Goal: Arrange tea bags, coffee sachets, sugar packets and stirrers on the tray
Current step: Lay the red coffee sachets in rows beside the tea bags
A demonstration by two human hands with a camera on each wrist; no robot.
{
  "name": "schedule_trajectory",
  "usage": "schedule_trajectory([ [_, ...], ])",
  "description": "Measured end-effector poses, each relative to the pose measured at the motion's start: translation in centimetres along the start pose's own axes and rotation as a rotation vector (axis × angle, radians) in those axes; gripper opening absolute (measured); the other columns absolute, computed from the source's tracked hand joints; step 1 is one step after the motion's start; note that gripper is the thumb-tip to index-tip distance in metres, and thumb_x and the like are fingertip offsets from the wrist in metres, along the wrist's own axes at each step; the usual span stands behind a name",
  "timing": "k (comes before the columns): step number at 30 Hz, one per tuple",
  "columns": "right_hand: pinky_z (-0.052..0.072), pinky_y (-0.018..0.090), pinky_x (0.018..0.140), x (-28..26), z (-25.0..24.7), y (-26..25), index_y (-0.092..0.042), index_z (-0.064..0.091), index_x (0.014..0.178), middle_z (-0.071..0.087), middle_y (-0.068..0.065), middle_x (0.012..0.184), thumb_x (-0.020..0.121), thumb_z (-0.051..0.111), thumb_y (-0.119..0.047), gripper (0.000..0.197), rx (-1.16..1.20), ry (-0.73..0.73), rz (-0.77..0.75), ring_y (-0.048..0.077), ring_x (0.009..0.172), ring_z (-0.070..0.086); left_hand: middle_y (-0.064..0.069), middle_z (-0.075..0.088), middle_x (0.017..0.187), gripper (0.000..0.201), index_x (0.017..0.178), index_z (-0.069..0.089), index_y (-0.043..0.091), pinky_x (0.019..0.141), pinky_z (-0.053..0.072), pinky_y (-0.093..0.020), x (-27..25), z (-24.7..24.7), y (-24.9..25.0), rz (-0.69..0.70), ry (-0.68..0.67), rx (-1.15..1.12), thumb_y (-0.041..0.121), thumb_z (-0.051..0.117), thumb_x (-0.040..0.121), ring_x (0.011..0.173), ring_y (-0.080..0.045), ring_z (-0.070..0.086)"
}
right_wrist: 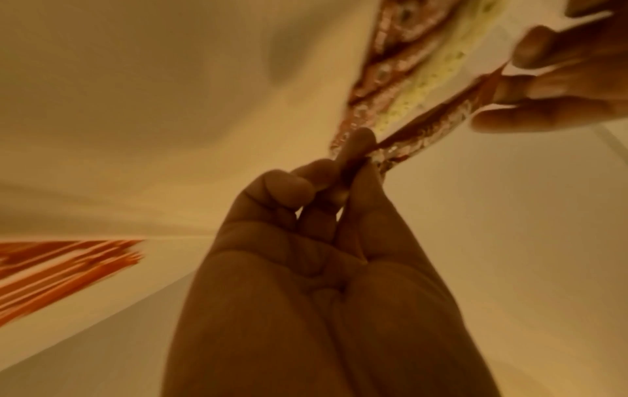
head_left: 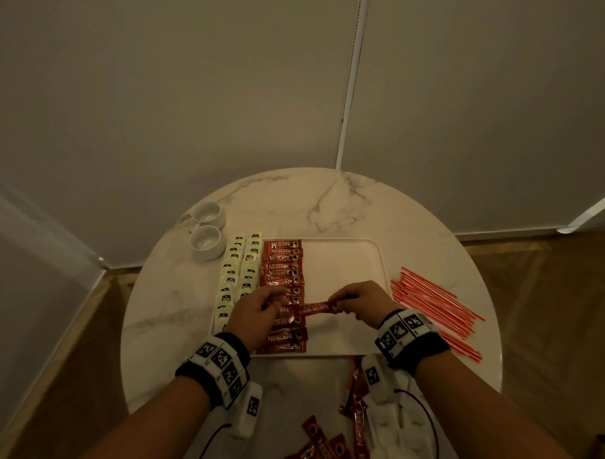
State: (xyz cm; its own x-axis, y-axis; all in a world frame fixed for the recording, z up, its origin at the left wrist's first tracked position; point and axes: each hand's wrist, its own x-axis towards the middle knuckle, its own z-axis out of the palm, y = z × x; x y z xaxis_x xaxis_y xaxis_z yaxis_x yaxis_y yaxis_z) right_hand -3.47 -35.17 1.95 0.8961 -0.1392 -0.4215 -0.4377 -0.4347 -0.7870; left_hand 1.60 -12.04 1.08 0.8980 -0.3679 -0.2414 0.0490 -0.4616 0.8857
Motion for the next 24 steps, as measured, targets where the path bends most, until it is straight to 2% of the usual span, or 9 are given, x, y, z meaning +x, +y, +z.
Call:
schedule_trajectory([
  [2, 0.038, 0.006, 0.048, 0.0, -0.3, 1.2, -0.012, 0.075, 0.095, 0.063, -0.007, 0.068, 0.084, 0.062, -0.002, 0.02, -0.066, -0.014, 0.061, 0.003, 0.06, 0.051, 0.011, 0.063, 0.104, 0.025, 0.107, 0.064, 0.029, 0.083, 0.052, -0.025, -0.2, 0.3, -0.4, 0.023, 0.004, 0.055, 0.011, 0.054, 0.093, 0.095, -0.005, 0.06],
  [4, 0.037, 0.006, 0.048, -0.3, -0.3, 2.2, -0.012, 0.076, 0.093, 0.062, -0.008, 0.07, 0.084, 0.064, -0.005, 0.017, -0.147, -0.058, 0.114, 0.002, 0.062, 0.051, 0.011, 0.059, 0.105, 0.021, 0.106, 0.065, 0.023, 0.085, 0.049, -0.024, -0.5, 0.8, -0.8, 0.069, -0.007, 0.134, 0.011, 0.054, 0.093, 0.097, -0.005, 0.056],
  [6, 0.042, 0.011, 0.059, -0.7, 0.0, 3.1, -0.015, 0.076, 0.091, 0.063, -0.009, 0.075, 0.084, 0.064, -0.009, 0.015, -0.214, -0.096, 0.144, 0.004, 0.07, 0.054, 0.009, 0.057, 0.104, 0.02, 0.105, 0.067, 0.02, 0.089, 0.042, -0.024, -0.7, 1.3, -1.3, 0.164, -0.026, 0.281, 0.011, 0.054, 0.092, 0.1, -0.008, 0.051],
  [9, 0.044, 0.017, 0.075, -1.2, 0.8, 3.7, -0.018, 0.076, 0.091, 0.065, -0.008, 0.085, 0.084, 0.062, -0.01, 0.018, -0.323, -0.125, 0.13, 0.008, 0.085, 0.058, 0.011, 0.056, 0.101, 0.023, 0.107, 0.069, 0.021, 0.089, 0.033, -0.022, -1.0, 2.0, -1.9, 0.292, -0.102, 0.465, 0.012, 0.054, 0.092, 0.101, -0.008, 0.043],
  [13, 0.047, 0.018, 0.079, -1.5, 2.1, 4.2, -0.021, 0.074, 0.095, 0.065, -0.005, 0.095, 0.083, 0.06, -0.01, 0.022, -0.39, -0.114, 0.092, 0.01, 0.091, 0.06, 0.01, 0.057, 0.111, 0.028, 0.115, 0.066, 0.028, 0.099, 0.035, -0.032, -1.3, 3.3, -2.6, 0.366, -0.235, 0.644, 0.019, 0.051, 0.093, 0.107, -0.009, 0.035],
  [15, 0.047, 0.02, 0.083, -1.5, 2.5, 4.4, -0.023, 0.073, 0.098, 0.062, -0.002, 0.1, 0.083, 0.062, -0.013, 0.021, -0.441, -0.101, 0.064, 0.013, 0.096, 0.059, 0.012, 0.054, 0.117, 0.033, 0.122, 0.062, 0.031, 0.1, 0.032, -0.03, -1.5, 3.6, -2.4, 0.38, -0.314, 0.71, 0.022, 0.047, 0.094, 0.11, -0.008, 0.032],
  [18, 0.041, 0.018, 0.081, -1.5, 2.8, 4.6, -0.026, 0.072, 0.101, 0.053, -0.002, 0.101, 0.085, 0.063, -0.019, 0.02, -0.509, -0.077, 0.021, 0.013, 0.096, 0.053, 0.012, 0.05, 0.125, 0.038, 0.131, 0.054, 0.032, 0.097, 0.029, -0.028, -1.9, 4.1, -2.1, 0.411, -0.399, 0.816, 0.024, 0.042, 0.096, 0.115, -0.012, 0.032],
  [21, 0.036, 0.017, 0.078, -1.4, 2.9, 4.7, -0.026, 0.071, 0.103, 0.048, -0.004, 0.099, 0.086, 0.064, -0.023, 0.02, -0.521, -0.076, -0.02, 0.009, 0.09, 0.048, 0.012, 0.048, 0.129, 0.039, 0.134, 0.051, 0.033, 0.099, 0.029, -0.03, -2.2, 4.5, -2.0, 0.411, -0.406, 0.866, 0.027, 0.04, 0.097, 0.116, -0.015, 0.032],
  [24, 0.036, 0.017, 0.078, -1.7, 2.9, 4.7, -0.024, 0.069, 0.105, 0.047, -0.005, 0.099, 0.085, 0.064, -0.025, 0.02, -0.518, -0.075, -0.037, 0.009, 0.089, 0.048, 0.013, 0.048, 0.128, 0.039, 0.134, 0.05, 0.033, 0.1, 0.032, -0.033, -2.4, 4.6, -2.2, 0.417, -0.407, 0.895, 0.03, 0.039, 0.097, 0.114, -0.015, 0.032],
])
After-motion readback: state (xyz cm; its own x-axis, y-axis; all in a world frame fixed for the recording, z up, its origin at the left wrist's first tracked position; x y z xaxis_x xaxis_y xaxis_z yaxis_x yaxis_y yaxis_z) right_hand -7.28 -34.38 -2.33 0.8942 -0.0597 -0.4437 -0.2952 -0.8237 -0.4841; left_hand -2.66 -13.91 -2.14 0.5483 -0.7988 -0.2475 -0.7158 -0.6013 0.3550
